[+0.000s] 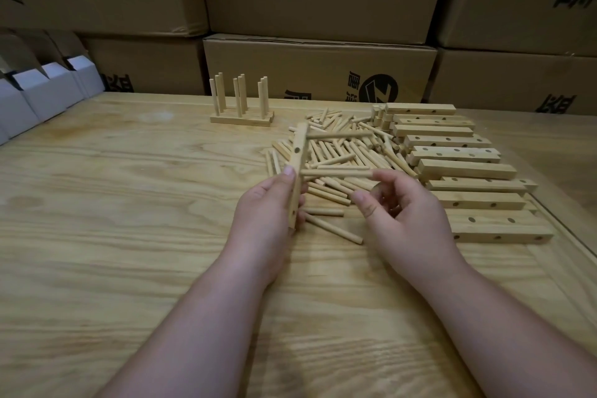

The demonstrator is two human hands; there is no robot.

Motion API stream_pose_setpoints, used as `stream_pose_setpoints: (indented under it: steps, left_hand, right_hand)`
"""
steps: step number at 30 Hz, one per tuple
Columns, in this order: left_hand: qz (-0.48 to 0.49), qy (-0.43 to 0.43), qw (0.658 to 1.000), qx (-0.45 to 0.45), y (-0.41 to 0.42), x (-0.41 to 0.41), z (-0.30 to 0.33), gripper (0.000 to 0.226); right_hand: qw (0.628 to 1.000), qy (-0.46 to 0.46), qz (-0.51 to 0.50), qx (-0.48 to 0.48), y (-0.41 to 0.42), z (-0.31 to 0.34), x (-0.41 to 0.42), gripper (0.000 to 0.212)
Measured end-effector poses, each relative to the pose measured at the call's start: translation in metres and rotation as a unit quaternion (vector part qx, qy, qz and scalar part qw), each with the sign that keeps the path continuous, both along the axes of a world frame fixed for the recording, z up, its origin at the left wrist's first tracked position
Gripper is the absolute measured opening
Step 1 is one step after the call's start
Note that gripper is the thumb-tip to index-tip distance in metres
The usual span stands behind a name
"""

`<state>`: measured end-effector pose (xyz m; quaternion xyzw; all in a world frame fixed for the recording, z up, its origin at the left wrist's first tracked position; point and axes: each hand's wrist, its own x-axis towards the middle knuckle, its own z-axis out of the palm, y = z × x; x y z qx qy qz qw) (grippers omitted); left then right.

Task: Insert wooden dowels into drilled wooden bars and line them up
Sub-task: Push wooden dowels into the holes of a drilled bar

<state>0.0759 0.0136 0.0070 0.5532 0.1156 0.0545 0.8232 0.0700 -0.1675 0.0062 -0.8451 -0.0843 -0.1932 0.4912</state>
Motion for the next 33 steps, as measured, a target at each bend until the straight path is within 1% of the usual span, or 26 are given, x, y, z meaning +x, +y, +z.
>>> stream_pose_setpoints:
  steps: [1, 2, 5, 6, 7, 9, 10, 11, 15, 17, 19, 23, 25, 28, 33]
  left_hand:
    - [0.018, 0.010, 0.999, -0.033, 0.002, 0.001, 0.002, 0.040]
    - [0.035, 0.020, 0.997, -0.065, 0.004, 0.002, 0.003, 0.040]
    - [0.059, 0.039, 0.988, -0.134, 0.008, 0.004, 0.006, 0.035]
    - [0.060, 0.041, 0.987, -0.142, 0.008, 0.003, 0.007, 0.035]
    - [0.060, 0.042, 0.987, -0.143, 0.008, 0.003, 0.007, 0.035]
    - [0.062, 0.042, 0.987, -0.140, 0.008, 0.002, 0.008, 0.036]
    - [0.063, 0.041, 0.988, -0.138, 0.008, 0.002, 0.008, 0.035]
    - [0.064, 0.040, 0.988, -0.137, 0.008, 0.002, 0.008, 0.035]
    - [0.056, 0.034, 0.991, -0.116, 0.005, 0.000, 0.009, 0.031]
    - [0.048, 0.026, 0.994, -0.093, 0.003, -0.001, 0.010, 0.028]
    - [0.038, 0.015, 0.997, -0.069, 0.002, -0.003, 0.010, 0.028]
    - [0.024, -0.005, 1.000, -0.001, 0.000, -0.005, 0.011, 0.037]
    - [0.023, -0.009, 1.000, 0.006, -0.001, -0.007, 0.012, 0.037]
    - [0.023, -0.006, 1.000, 0.002, -0.002, -0.008, 0.014, 0.044]
    - [0.025, -0.007, 1.000, -0.003, -0.002, -0.008, 0.014, 0.042]
  right_hand:
    - [0.999, 0.022, 0.012, -0.022, 0.000, -0.001, 0.000, 0.026]
    - [0.997, 0.041, 0.025, -0.065, 0.000, -0.001, 0.000, 0.031]
    - [0.966, 0.073, 0.061, -0.239, 0.004, -0.002, -0.001, 0.047]
    - [0.958, 0.076, 0.066, -0.267, 0.005, -0.002, -0.002, 0.045]
    - [0.956, 0.074, 0.067, -0.275, 0.007, -0.003, -0.003, 0.036]
    - [0.959, 0.062, 0.066, -0.267, 0.008, -0.002, -0.004, 0.013]
    - [0.962, 0.053, 0.066, -0.259, 0.009, -0.001, -0.005, 0.006]
    - [0.966, 0.042, 0.066, -0.245, 0.008, -0.002, -0.005, 0.003]
    - [0.987, -0.011, 0.056, -0.152, 0.008, 0.001, -0.008, 0.005]
    - [0.988, -0.041, 0.068, -0.130, 0.009, 0.001, -0.011, 0.006]
    - [0.985, -0.070, 0.087, -0.130, 0.011, 0.001, -0.012, 0.009]
    - [0.978, -0.101, 0.121, -0.135, 0.012, 0.002, -0.013, 0.011]
    - [0.977, -0.103, 0.127, -0.138, 0.013, 0.002, -0.013, 0.013]
    - [0.975, -0.109, 0.131, -0.139, 0.014, 0.003, -0.014, 0.014]
    - [0.974, -0.116, 0.135, -0.142, 0.015, 0.005, -0.015, 0.015]
